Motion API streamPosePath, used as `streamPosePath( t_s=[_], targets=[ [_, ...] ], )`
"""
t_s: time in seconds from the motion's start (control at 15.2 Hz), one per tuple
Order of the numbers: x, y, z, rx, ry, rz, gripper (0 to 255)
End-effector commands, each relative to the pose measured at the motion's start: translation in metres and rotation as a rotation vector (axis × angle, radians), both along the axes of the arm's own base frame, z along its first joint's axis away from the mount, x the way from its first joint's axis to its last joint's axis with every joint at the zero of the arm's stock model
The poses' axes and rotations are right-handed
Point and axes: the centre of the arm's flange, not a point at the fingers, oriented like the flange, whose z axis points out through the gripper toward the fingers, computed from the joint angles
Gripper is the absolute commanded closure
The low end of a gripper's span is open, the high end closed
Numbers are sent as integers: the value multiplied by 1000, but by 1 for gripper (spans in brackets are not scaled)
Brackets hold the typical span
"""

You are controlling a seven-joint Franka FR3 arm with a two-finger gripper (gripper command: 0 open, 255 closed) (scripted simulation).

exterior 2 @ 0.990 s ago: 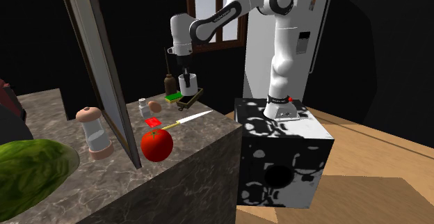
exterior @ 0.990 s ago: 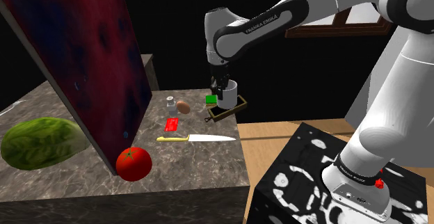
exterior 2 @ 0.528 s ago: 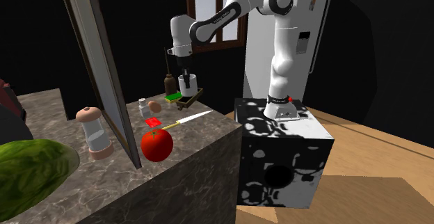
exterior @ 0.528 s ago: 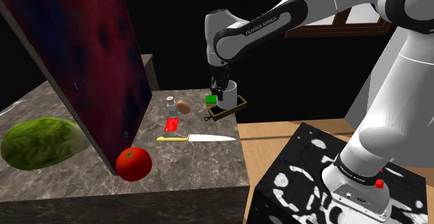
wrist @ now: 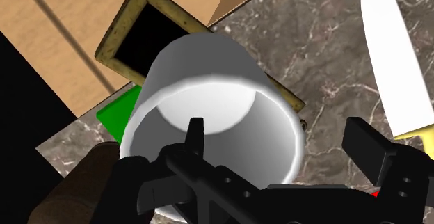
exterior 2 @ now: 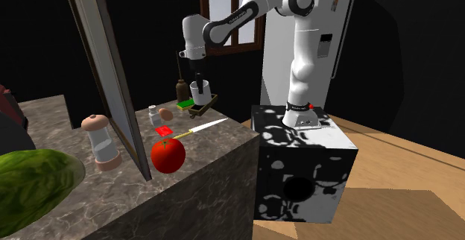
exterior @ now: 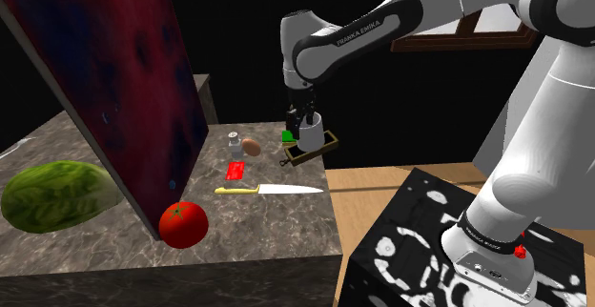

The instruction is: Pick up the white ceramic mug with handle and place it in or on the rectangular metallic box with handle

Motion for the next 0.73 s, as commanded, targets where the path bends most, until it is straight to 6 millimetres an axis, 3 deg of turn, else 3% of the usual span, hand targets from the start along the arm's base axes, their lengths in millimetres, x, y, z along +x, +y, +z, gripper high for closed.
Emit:
streamPosePath(
  t_s=[0.0, 0.13, 0.66],
  targets=[
    [1, 1, 20, 0, 0, 0, 0],
    [2, 2, 43, 0, 0, 0, 0],
    [2, 2, 43, 0, 0, 0, 0]
  ],
)
